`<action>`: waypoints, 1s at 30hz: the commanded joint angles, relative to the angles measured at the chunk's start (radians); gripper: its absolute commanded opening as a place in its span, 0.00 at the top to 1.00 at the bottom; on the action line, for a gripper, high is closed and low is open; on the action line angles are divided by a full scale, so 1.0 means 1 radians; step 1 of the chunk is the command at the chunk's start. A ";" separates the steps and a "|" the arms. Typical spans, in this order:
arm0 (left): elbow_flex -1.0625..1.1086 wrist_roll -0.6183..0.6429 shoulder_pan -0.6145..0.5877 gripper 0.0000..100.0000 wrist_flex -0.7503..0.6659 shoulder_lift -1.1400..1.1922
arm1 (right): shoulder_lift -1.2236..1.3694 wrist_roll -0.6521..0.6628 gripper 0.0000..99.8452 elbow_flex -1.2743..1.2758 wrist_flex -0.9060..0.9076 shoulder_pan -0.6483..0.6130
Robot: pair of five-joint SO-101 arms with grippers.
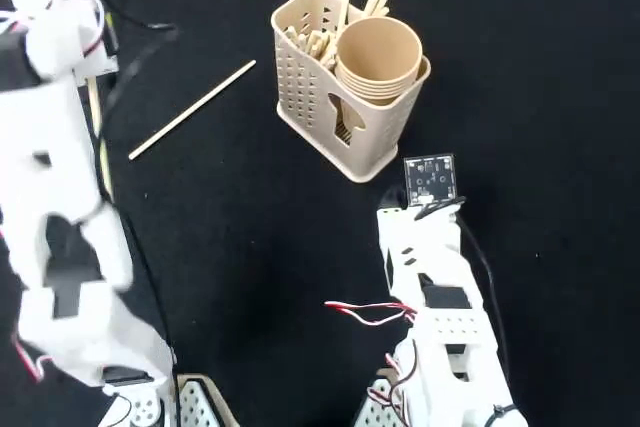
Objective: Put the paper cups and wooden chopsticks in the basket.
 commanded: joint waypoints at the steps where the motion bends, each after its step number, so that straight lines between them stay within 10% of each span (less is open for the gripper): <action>1: 0.010 0.008 0.113 0.97 -0.124 -0.230 | -0.015 0.011 0.99 -0.008 -0.020 -0.009; 14: 0.012 0.017 0.418 0.97 -0.423 -0.288 | -0.015 0.011 0.99 -0.005 -0.020 -0.009; 30: 0.008 0.078 0.456 0.97 -0.322 -0.293 | -0.015 0.011 0.99 -0.008 -0.020 -0.011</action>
